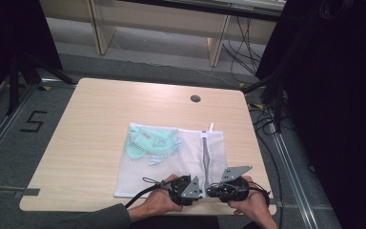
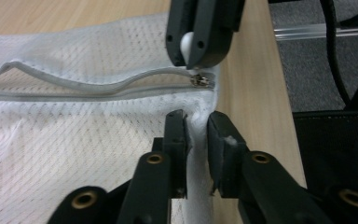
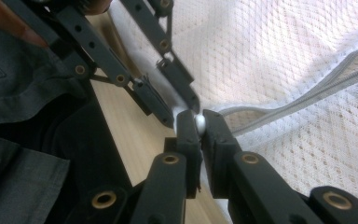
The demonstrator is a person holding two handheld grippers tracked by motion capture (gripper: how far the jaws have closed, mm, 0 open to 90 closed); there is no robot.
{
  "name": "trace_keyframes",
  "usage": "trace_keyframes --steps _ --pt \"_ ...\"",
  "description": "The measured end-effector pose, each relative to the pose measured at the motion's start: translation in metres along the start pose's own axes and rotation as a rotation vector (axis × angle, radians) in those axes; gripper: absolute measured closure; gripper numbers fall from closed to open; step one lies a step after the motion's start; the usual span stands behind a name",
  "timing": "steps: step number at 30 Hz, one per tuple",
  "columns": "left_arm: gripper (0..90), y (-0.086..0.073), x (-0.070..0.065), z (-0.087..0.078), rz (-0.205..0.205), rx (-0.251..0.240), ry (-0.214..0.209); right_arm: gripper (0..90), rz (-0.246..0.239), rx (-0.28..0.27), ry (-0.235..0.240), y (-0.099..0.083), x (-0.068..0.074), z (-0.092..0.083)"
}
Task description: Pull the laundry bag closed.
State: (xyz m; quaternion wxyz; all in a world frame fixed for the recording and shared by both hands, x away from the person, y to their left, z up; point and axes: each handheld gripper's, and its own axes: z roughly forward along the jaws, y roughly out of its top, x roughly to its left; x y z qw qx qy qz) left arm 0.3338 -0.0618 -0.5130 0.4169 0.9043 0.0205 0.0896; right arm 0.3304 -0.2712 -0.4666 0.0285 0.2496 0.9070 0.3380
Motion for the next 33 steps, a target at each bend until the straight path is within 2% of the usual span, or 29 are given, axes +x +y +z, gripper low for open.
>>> trace_keyframes --steps 1,5,6,10,11,12,13,15,16,19,21,22,23,24,27,30,32,33 --pt "81.3 -0.0008 -0.0003 0.0005 -0.002 -0.002 0.002 86.6 0.009 0.009 0.006 0.0003 0.0009 0.0001" --pt "86.9 -0.0009 0.0006 -0.0011 0.007 -0.007 0.004 86.6 -0.004 0.0 0.003 0.0001 0.0009 0.0018" --pt "87.4 -0.0006 0.0006 -0.0014 0.006 -0.011 0.004 86.6 0.013 0.008 0.004 0.0003 0.0014 0.0011" --pt "87.8 -0.0004 0.0008 -0.0012 0.008 -0.006 0.004 86.6 0.009 0.018 0.006 -0.001 -0.0025 0.0" --pt "87.7 -0.0003 0.0007 -0.0011 0.005 -0.007 0.004 86.6 -0.004 0.015 0.009 -0.0013 -0.0031 0.0014" --pt "87.5 -0.0001 0.0006 -0.001 0.004 -0.009 0.005 86.6 0.014 0.015 0.007 -0.0017 -0.0019 0.0019" --pt "87.3 -0.0001 0.0005 -0.001 0.003 -0.012 0.005 86.6 0.006 0.017 0.007 -0.0013 -0.0025 0.0015" --pt "83.9 -0.0003 -0.0003 -0.0006 -0.025 -0.014 0.0 86.6 0.014 0.021 0.008 -0.0006 -0.0019 0.0013" --pt "83.2 0.0003 -0.0001 -0.0005 -0.007 -0.013 0.005 86.6 0.01 0.02 0.005 -0.0007 -0.0023 0.0019" --pt "79.5 0.0008 -0.0018 0.0005 0.003 -0.011 0.004 86.6 0.012 0.019 0.005 -0.0006 -0.0022 0.0018" --pt "79.8 0.0014 -0.0026 0.0008 0.028 -0.01 0.013 86.5 0.027 0.021 0.016 0.0 -0.0011 0.0014" --pt "79.7 0.0014 -0.0033 0.0013 0.012 -0.012 0.002 86.6 0.016 0.016 0.009 0.0001 -0.002 0.0018" --pt "79.5 0.0016 -0.0029 0.001 0.023 -0.005 0.001 86.6 0.013 0.017 0.012 0.0001 -0.0019 0.0021" --pt "80.4 0.0016 -0.0039 0.0016 0.025 -0.018 0.012 86.6 0.021 0.019 0.017 0.0001 -0.0008 0.0021" --pt "85.8 0.0011 -0.0041 0.0015 0.038 -0.009 -0.002 86.6 0.012 0.016 0.01 0.0001 -0.0024 0.0022" --pt "88.0 0.0008 -0.0051 0.0019 0.043 -0.019 0.012 86.6 0.015 0.018 0.01 -0.0001 -0.003 0.0019" --pt "88.3 0.0013 -0.0041 0.0008 0.076 -0.004 0.011 86.6 0.028 0.023 0.015 -0.0003 -0.0022 0.0023" --pt "88.5 0.001 -0.0058 0.0019 0.06 -0.014 0.01 86.6 0.014 0.02 0.017 -0.0005 -0.0031 0.0027"
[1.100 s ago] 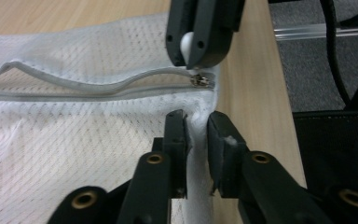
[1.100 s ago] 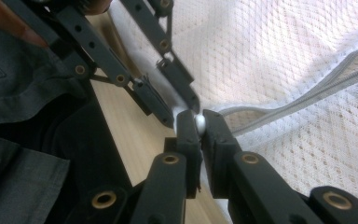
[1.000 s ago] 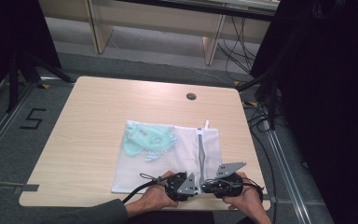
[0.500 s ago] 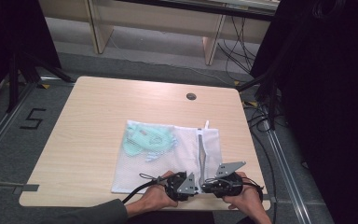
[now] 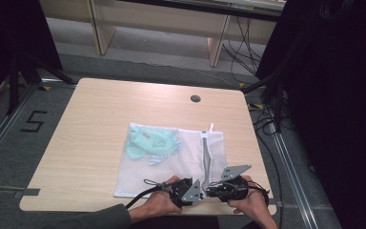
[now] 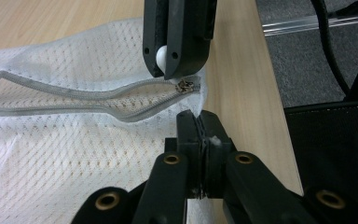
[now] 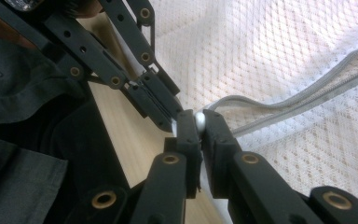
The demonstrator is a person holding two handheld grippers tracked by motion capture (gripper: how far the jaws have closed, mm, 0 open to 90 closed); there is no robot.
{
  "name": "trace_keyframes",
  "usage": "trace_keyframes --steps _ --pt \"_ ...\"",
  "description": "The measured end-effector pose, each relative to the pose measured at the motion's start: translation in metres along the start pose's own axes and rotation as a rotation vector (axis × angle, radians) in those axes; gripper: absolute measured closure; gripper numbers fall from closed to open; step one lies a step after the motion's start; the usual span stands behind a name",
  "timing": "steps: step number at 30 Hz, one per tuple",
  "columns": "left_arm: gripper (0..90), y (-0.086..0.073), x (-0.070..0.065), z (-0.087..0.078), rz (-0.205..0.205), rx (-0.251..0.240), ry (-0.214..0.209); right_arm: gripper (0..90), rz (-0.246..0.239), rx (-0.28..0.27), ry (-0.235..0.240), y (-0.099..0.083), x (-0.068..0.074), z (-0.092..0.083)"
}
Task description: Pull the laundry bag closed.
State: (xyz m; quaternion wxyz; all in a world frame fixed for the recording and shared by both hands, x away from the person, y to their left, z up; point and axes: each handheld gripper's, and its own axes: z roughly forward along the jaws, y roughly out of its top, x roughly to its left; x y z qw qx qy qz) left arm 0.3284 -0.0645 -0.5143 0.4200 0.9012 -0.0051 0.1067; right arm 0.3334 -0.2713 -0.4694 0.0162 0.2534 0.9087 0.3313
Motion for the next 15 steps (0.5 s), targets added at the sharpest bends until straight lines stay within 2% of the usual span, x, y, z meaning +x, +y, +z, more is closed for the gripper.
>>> trace_keyframes --steps 1,2,3,5,6,7,8,10,11,12,15 --pt "88.7 0.0003 0.0003 -0.0005 0.021 0.004 0.003 86.6 -0.01 -0.004 -0.004 -0.0002 -0.0009 0.0003" --pt "88.8 0.0004 0.0002 -0.0006 0.025 0.002 0.004 86.6 -0.002 0.001 0.001 -0.0001 -0.0011 0.0001" --pt "88.8 0.0006 0.0003 -0.0008 0.025 0.002 0.004 86.6 -0.004 -0.003 -0.012 -0.0006 -0.002 0.0014" --pt "89.0 0.001 0.0007 -0.001 0.022 0.001 0.0 86.6 0.014 0.012 0.001 -0.001 -0.0033 0.0011" --pt "89.0 0.001 0.001 -0.0013 0.019 0.0 -0.003 86.6 0.002 -0.004 -0.003 -0.0013 -0.0046 0.0026" --pt "89.0 0.0008 0.0012 -0.0014 0.02 -0.001 -0.011 86.6 0.03 0.002 0.002 -0.0012 -0.0038 0.002" --pt "89.1 0.0007 0.0014 -0.0014 0.02 0.0 -0.016 86.6 0.003 -0.004 0.0 -0.0008 -0.006 0.0038" --pt "89.2 0.0004 0.0009 -0.001 0.022 0.003 -0.017 86.6 0.003 0.019 0.005 -0.0001 -0.0063 0.0049" --pt "89.2 0.0003 0.0007 -0.001 0.027 0.007 -0.018 86.6 0.023 0.023 0.005 0.0003 -0.0056 0.0053" --pt "89.2 0.0002 0.0007 -0.0011 0.025 0.008 -0.015 86.6 0.012 0.027 0.011 0.0008 -0.007 0.0057" --pt "89.3 -0.0005 0.0008 -0.0006 -0.003 0.006 -0.029 86.6 0.018 0.032 0.017 0.0015 -0.0082 0.0068"
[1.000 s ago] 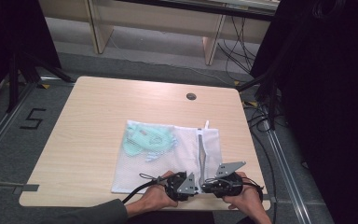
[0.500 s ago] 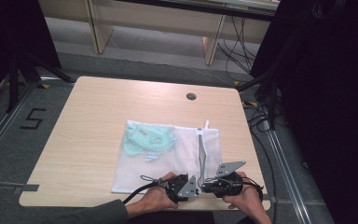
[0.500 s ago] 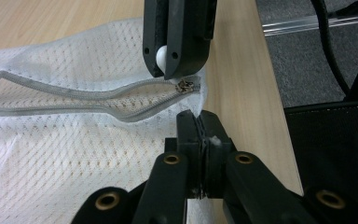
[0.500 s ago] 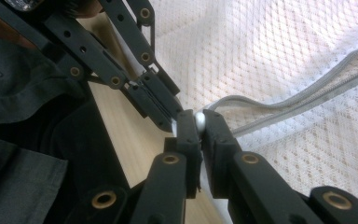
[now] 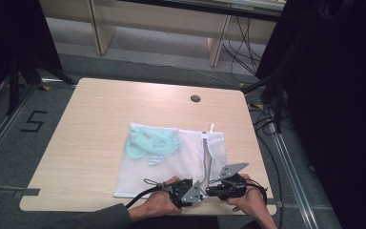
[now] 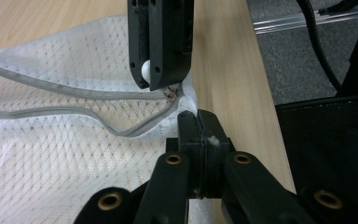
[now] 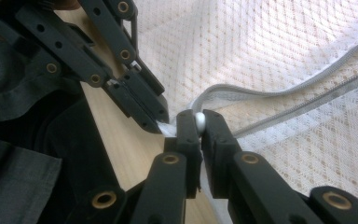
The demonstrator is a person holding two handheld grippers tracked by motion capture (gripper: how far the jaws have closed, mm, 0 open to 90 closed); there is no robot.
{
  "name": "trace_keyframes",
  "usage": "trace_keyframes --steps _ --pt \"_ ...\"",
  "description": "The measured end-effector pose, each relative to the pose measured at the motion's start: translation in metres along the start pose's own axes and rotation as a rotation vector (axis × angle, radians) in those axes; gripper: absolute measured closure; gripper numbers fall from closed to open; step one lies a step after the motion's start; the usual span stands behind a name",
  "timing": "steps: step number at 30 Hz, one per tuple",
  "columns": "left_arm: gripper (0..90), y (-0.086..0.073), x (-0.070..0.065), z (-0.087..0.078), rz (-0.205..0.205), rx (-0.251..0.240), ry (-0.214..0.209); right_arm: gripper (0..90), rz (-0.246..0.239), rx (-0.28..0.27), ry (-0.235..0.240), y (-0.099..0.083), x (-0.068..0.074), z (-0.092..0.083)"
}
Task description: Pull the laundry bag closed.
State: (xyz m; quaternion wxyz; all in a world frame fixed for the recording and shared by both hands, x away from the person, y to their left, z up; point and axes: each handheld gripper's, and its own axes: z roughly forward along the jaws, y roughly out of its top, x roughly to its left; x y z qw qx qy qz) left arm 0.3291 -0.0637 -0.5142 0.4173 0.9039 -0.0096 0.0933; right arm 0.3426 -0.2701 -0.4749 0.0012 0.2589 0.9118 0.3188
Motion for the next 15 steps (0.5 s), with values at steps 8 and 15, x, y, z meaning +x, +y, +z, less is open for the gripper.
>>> trace_keyframes --steps 8,15 --pt "89.4 -0.0001 -0.0004 -0.0006 -0.007 0.002 -0.008 86.6 0.009 0.015 0.001 0.0014 -0.0034 0.0033" --pt "89.5 -0.0013 0.0003 0.0 -0.026 0.002 -0.011 86.6 0.035 0.03 0.02 0.0022 -0.0034 0.0063"
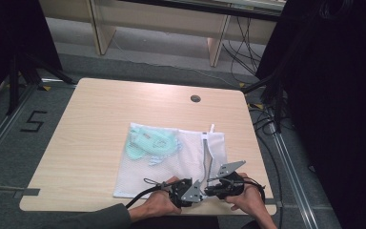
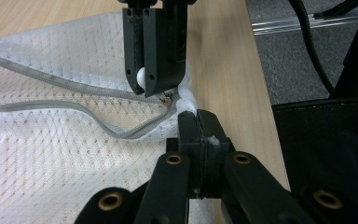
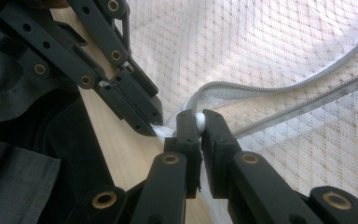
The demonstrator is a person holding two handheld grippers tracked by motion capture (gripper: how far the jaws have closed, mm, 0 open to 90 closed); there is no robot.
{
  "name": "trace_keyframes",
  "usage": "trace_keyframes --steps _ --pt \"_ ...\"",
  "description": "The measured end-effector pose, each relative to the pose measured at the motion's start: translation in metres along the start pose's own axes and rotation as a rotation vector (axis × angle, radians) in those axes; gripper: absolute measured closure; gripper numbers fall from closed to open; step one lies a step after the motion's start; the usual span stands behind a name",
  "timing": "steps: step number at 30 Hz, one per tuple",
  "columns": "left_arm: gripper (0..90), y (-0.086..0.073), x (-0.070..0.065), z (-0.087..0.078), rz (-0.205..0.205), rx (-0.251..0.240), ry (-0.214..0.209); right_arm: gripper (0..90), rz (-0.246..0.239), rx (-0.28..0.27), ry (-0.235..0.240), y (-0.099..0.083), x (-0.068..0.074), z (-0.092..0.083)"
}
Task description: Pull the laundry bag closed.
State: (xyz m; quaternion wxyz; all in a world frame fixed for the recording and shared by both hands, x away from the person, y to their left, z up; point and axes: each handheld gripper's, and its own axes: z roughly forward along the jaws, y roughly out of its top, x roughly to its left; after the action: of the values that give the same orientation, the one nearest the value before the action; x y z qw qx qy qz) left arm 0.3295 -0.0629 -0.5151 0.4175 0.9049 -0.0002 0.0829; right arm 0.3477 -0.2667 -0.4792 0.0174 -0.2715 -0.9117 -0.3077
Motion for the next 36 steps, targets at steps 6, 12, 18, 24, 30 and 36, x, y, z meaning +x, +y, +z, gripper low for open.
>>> trace_keyframes --steps 6,12,18,24,30,36 --pt "89.4 -0.0001 0.0014 -0.0005 -0.006 -0.007 -0.001 86.7 -0.015 0.001 -0.012 0.0008 -0.0013 0.0003" --pt "88.4 0.0005 0.0023 0.0 -0.031 -0.016 0.029 86.7 0.001 -0.004 -0.016 0.0001 -0.0034 -0.0023" --pt "86.2 0.0011 0.004 -0.0002 -0.027 -0.014 0.037 86.6 0.008 -0.013 -0.007 0.0003 -0.0034 -0.0034" --pt "84.4 0.0019 0.0024 0.0044 -0.028 -0.011 0.04 86.7 0.013 -0.016 -0.013 0.0001 -0.003 -0.003" --pt "88.4 0.0022 0.0005 0.0034 0.062 0.016 0.052 86.7 0.007 -0.008 -0.013 0.0 -0.0034 -0.0022" --pt "89.2 0.0019 -0.0012 0.0045 0.06 0.008 0.049 86.7 0.034 0.007 -0.01 -0.0007 -0.0036 -0.0008"
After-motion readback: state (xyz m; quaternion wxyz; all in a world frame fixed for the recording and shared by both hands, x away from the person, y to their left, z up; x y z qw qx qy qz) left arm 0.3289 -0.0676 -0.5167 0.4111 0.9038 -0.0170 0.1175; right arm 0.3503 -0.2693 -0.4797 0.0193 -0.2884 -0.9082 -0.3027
